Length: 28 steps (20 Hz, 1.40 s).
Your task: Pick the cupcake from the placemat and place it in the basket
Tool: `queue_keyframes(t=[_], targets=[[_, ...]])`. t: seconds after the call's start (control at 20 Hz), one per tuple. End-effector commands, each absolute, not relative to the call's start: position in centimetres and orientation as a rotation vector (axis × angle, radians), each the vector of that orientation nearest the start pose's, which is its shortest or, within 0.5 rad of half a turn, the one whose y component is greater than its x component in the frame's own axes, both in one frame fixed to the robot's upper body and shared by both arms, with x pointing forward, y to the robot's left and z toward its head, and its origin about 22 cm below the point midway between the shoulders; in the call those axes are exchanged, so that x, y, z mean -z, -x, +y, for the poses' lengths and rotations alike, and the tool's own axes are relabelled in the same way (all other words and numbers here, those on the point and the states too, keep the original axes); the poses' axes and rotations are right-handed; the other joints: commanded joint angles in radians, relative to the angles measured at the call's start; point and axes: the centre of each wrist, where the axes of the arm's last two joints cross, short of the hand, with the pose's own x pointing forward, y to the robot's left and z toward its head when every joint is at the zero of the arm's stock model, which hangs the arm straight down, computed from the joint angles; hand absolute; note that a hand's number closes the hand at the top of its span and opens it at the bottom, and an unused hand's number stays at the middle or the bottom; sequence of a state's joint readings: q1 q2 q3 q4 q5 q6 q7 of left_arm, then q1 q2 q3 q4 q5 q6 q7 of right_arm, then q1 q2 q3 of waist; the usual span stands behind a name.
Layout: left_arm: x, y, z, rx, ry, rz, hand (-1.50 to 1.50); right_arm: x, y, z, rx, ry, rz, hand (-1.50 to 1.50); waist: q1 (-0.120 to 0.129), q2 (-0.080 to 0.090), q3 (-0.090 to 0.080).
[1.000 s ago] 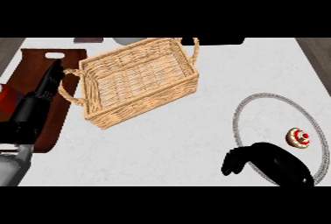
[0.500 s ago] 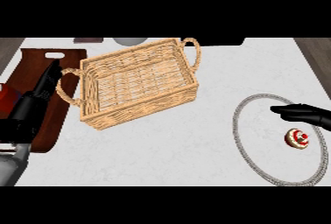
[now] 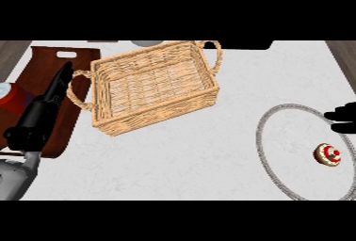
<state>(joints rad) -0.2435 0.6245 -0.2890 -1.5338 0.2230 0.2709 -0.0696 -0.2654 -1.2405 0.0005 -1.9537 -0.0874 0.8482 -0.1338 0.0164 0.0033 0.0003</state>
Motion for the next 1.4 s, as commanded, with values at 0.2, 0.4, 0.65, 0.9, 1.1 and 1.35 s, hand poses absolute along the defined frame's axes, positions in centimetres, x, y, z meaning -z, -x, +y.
queue_keyframes(t=[0.2, 0.4, 0.65, 0.9, 1.1, 1.35], targets=[[-7.3, -29.1, 27.5, 0.391, -0.273, -1.739, 0.00, -27.7, -25.6, -32.2, -1.983, 0.238, -1.071, -1.50, 0.011, 0.004, 0.000], [-6.8, -29.1, 29.5, 0.392, -0.281, -1.714, 0.00, -26.5, -26.8, -33.7, -1.989, 0.265, -1.027, -1.50, 0.006, 0.004, 0.000], [-5.6, -28.9, 28.1, 0.389, -0.285, -1.745, 0.00, -24.1, -27.7, -33.7, -2.019, 0.232, -1.018, -1.50, 0.004, 0.002, 0.000], [-9.0, -29.5, 30.6, 0.388, -0.253, -1.740, 0.00, -20.9, -28.7, -34.1, -2.086, 0.289, -0.947, -1.50, 0.009, 0.002, 0.000], [-6.7, -28.5, 29.5, 0.373, -0.281, -1.723, 0.00, -17.4, -28.6, -35.0, -2.130, 0.273, -0.876, -1.50, 0.001, 0.000, 0.000], [-8.6, -29.6, 29.5, 0.358, -0.293, -1.746, 0.00, -12.5, -29.5, -34.7, -2.130, 0.310, -0.893, -1.50, -0.005, 0.000, 0.000]])
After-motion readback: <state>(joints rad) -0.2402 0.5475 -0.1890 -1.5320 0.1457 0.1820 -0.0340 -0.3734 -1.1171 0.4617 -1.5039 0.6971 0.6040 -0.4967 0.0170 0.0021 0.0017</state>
